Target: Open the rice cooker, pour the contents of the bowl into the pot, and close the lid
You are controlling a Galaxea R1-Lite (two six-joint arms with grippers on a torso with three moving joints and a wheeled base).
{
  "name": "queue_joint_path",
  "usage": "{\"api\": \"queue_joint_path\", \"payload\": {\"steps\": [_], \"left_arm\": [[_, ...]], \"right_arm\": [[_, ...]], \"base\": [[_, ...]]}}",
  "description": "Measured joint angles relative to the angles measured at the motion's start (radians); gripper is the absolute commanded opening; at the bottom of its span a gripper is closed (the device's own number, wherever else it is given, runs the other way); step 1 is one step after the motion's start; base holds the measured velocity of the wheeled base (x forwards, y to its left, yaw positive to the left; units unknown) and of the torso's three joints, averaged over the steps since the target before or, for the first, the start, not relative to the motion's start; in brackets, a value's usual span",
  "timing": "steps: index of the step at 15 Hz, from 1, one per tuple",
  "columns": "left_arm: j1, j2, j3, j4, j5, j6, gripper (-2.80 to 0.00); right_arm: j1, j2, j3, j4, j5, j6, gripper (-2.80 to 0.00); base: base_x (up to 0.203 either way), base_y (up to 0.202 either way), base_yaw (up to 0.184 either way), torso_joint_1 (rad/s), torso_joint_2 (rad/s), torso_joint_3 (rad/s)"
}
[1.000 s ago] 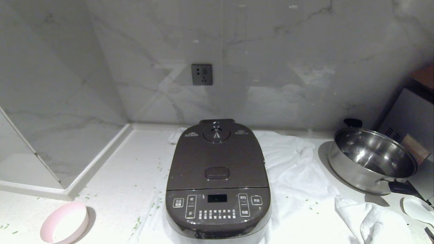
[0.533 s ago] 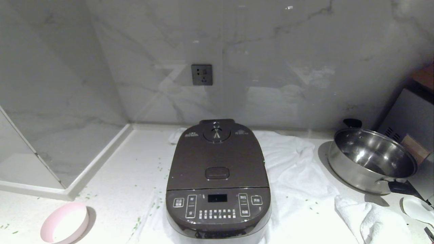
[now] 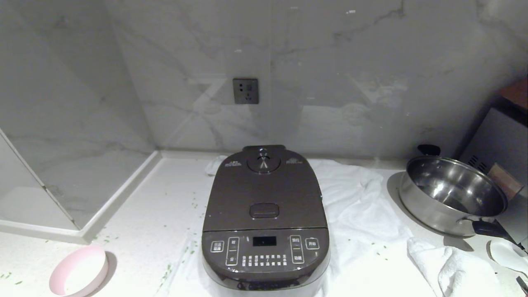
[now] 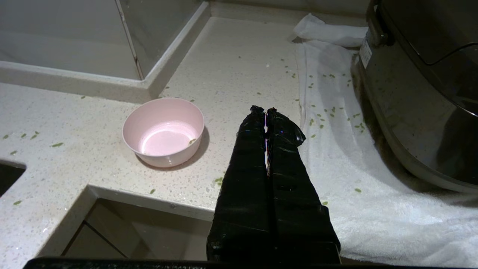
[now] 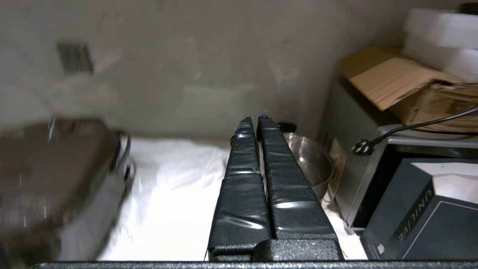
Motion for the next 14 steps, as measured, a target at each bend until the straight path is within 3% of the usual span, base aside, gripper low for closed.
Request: {"api": "queue_joint_path", "payload": {"steps": [4, 7, 10, 12, 14], "left_arm": [[0.0, 0.0, 0.0, 0.0, 0.0, 0.0, -2.8], [0.0, 0.0, 0.0, 0.0, 0.0, 0.0, -2.8], [0.0, 0.0, 0.0, 0.0, 0.0, 0.0, -2.8], [0.0, 0.0, 0.0, 0.0, 0.0, 0.0, -2.8], [0.0, 0.0, 0.0, 0.0, 0.0, 0.0, -2.8]], "right_arm": [[-0.01, -0.157, 0.238, 0.025, 0.05, -0.079, -2.8], [-0.017, -0.219, 0.398, -0.004, 0.068, -0.034, -2.8], [-0.018, -0.239, 0.604, -0.168, 0.069, -0.042, -2.8], [-0.018, -0.243, 0.78, -0.354, 0.068, -0.094, -2.8], [-0.018, -0.243, 0.86, -0.487, 0.076, -0.116, -2.8]], "base": [[0.0, 0.0, 0.0, 0.0, 0.0, 0.0], [0.0, 0.0, 0.0, 0.0, 0.0, 0.0], [0.0, 0.0, 0.0, 0.0, 0.0, 0.0], [0.0, 0.0, 0.0, 0.0, 0.0, 0.0], [0.0, 0.0, 0.0, 0.0, 0.0, 0.0]]}}
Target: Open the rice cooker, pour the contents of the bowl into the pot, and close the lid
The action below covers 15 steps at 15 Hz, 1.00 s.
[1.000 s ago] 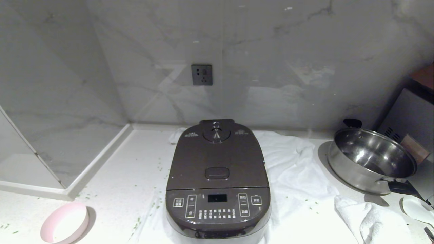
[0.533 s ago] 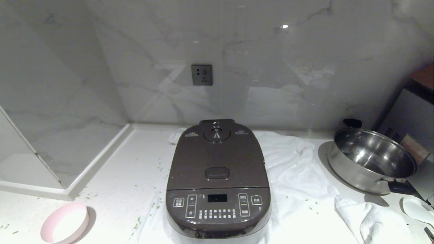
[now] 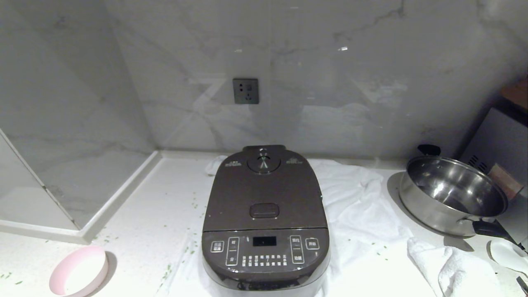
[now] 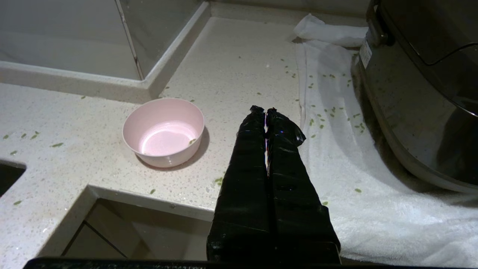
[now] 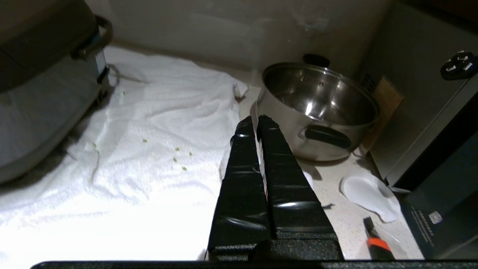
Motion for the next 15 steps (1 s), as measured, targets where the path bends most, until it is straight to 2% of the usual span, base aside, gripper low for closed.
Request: {"api": "queue_joint_path", "payload": {"steps": [1, 3, 5, 15], "left_arm": [[0.0, 0.0, 0.0, 0.0, 0.0, 0.0, -2.8], [-0.001, 0.0, 0.0, 0.0, 0.0, 0.0, -2.8], [-0.001, 0.0, 0.0, 0.0, 0.0, 0.0, -2.8], [0.0, 0.0, 0.0, 0.0, 0.0, 0.0, -2.8]], "right_arm": [[0.0, 0.0, 0.014, -0.019, 0.015, 0.018, -2.8], [0.0, 0.0, 0.024, 0.038, 0.047, 0.047, -2.8], [0.0, 0.0, 0.022, 0.077, 0.049, 0.119, -2.8], [0.0, 0.0, 0.02, 0.075, 0.035, 0.169, -2.8]], "base": [[0.0, 0.0, 0.0, 0.0, 0.0, 0.0], [0.0, 0.0, 0.0, 0.0, 0.0, 0.0], [0.0, 0.0, 0.0, 0.0, 0.0, 0.0], [0.0, 0.0, 0.0, 0.0, 0.0, 0.0]]}}
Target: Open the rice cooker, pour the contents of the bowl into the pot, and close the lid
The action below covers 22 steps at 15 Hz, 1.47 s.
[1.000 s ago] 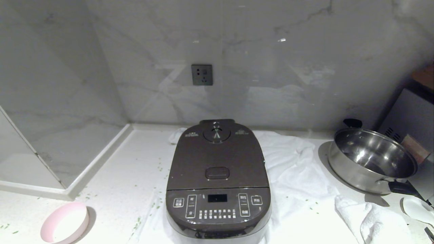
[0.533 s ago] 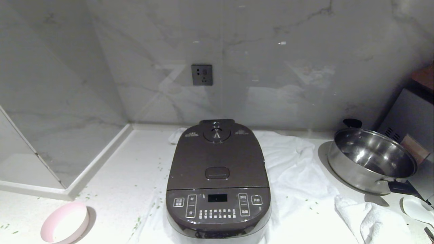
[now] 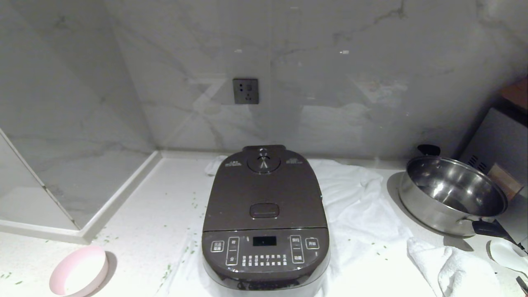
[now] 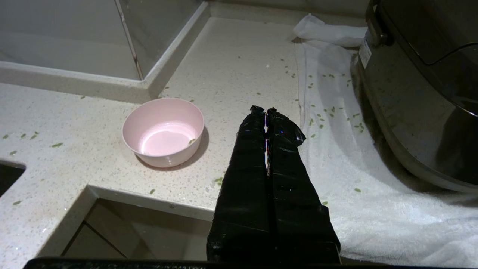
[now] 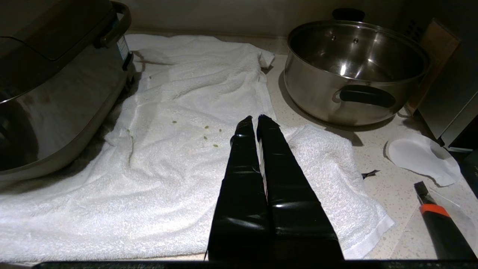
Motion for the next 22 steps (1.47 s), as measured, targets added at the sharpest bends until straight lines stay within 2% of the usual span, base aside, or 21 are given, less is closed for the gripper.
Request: {"api": "queue_joint_path", "payload": {"steps": [22], "left_arm": [[0.0, 0.0, 0.0, 0.0, 0.0, 0.0, -2.8]], "right_arm": [[0.0, 0.0, 0.0, 0.0, -0.005, 0.014, -2.8]], "base": [[0.0, 0.0, 0.0, 0.0, 0.0, 0.0]]}}
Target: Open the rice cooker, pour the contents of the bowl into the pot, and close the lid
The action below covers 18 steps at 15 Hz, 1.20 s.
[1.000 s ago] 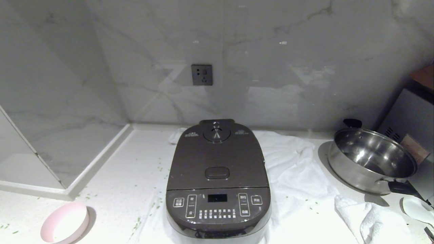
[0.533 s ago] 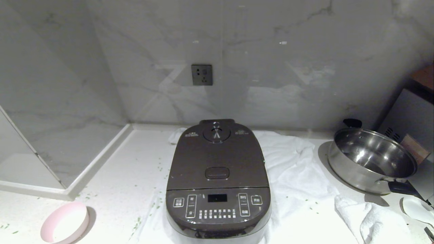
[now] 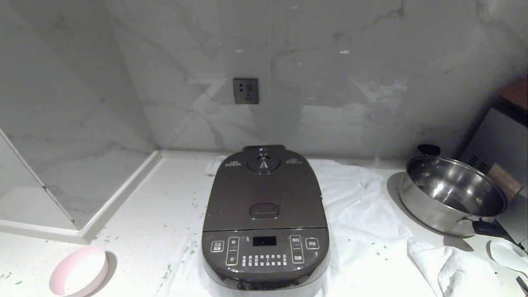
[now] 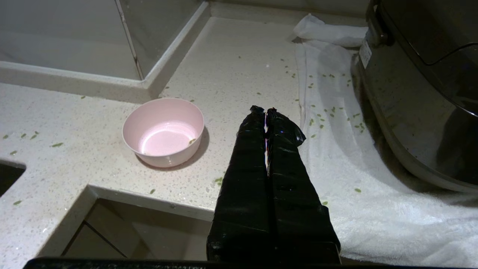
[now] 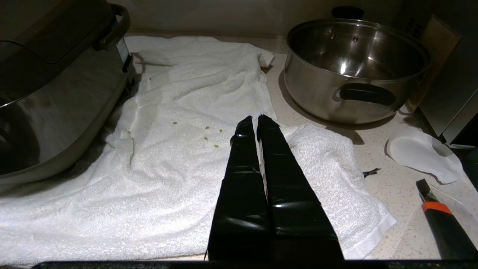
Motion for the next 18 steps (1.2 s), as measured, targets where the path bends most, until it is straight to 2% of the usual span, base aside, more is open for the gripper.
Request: {"api": "queue_joint_path", "payload": {"steps": [18], "left_arm": [[0.001, 0.0, 0.0, 0.0, 0.0, 0.0, -2.8]], "right_arm": [[0.0, 0.0, 0.0, -0.001, 0.0, 0.001, -2.8]], "base": [[0.0, 0.0, 0.0, 0.0, 0.0, 0.0]]}}
